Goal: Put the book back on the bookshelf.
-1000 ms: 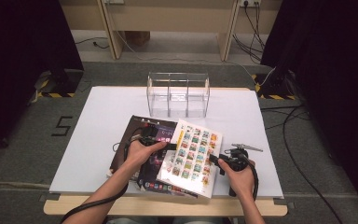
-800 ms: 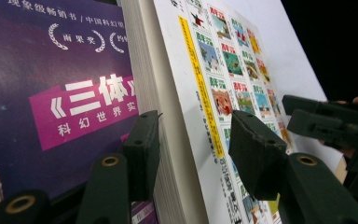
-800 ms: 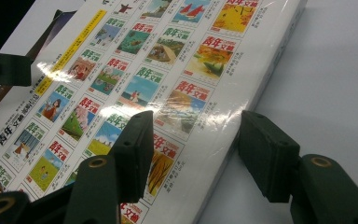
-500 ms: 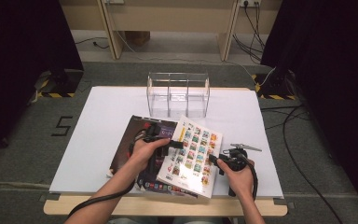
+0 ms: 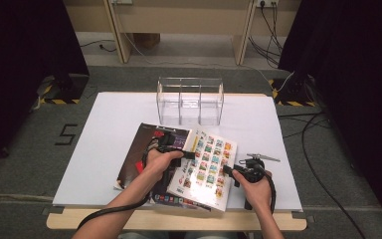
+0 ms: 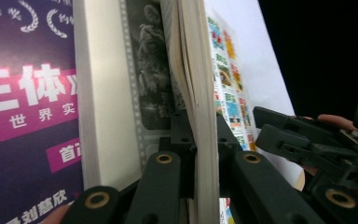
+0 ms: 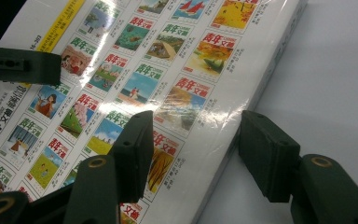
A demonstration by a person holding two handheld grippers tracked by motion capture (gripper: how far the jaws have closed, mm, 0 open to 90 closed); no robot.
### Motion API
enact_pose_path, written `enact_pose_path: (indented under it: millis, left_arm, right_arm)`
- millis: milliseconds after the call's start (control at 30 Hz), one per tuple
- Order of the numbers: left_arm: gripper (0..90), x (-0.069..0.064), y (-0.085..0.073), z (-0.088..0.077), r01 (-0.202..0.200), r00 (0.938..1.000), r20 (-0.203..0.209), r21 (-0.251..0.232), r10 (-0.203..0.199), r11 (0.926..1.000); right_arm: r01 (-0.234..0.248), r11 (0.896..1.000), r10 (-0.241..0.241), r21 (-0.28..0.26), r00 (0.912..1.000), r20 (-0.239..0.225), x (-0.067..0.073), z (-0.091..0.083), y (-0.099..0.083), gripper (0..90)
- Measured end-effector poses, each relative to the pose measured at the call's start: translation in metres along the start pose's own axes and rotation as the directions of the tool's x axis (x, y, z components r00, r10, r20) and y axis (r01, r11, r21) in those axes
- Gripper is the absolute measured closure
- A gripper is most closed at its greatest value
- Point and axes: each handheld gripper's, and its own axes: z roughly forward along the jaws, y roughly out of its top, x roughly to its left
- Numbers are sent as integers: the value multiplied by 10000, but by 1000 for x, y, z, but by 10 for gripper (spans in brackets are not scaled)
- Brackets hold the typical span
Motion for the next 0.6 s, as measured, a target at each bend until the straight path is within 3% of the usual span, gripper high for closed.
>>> enact_pose_path:
  millis: [100, 167, 300, 500, 600]
  left_arm:
    - [837, 0, -1, -7, 28, 9999, 135, -109, -26, 9999]
    - [837, 3, -3, -16, 112, 9998, 167, -198, -109, 9997]
    - [836, 9, -8, -28, 141, 9999, 4, -369, -141, 9992]
    - [834, 27, -16, -39, 572, 9983, -91, -377, -576, 9977]
    - [830, 32, -18, -40, 600, 9980, -167, -363, -606, 9975]
  right_arm:
    - [-112, 9999, 115, 88, 9996, -247, -1, 0, 3, 460]
    - [-89, 10000, 88, -16, 9998, -152, -1, -1, 6, 458]
    - [-336, 9994, 333, -128, 9991, -261, -5, 1, 15, 454]
    - [-378, 9993, 379, 59, 9989, -277, -3, 20, 35, 449]
    - [-495, 9986, 502, 187, 9979, -398, 0, 32, 49, 448]
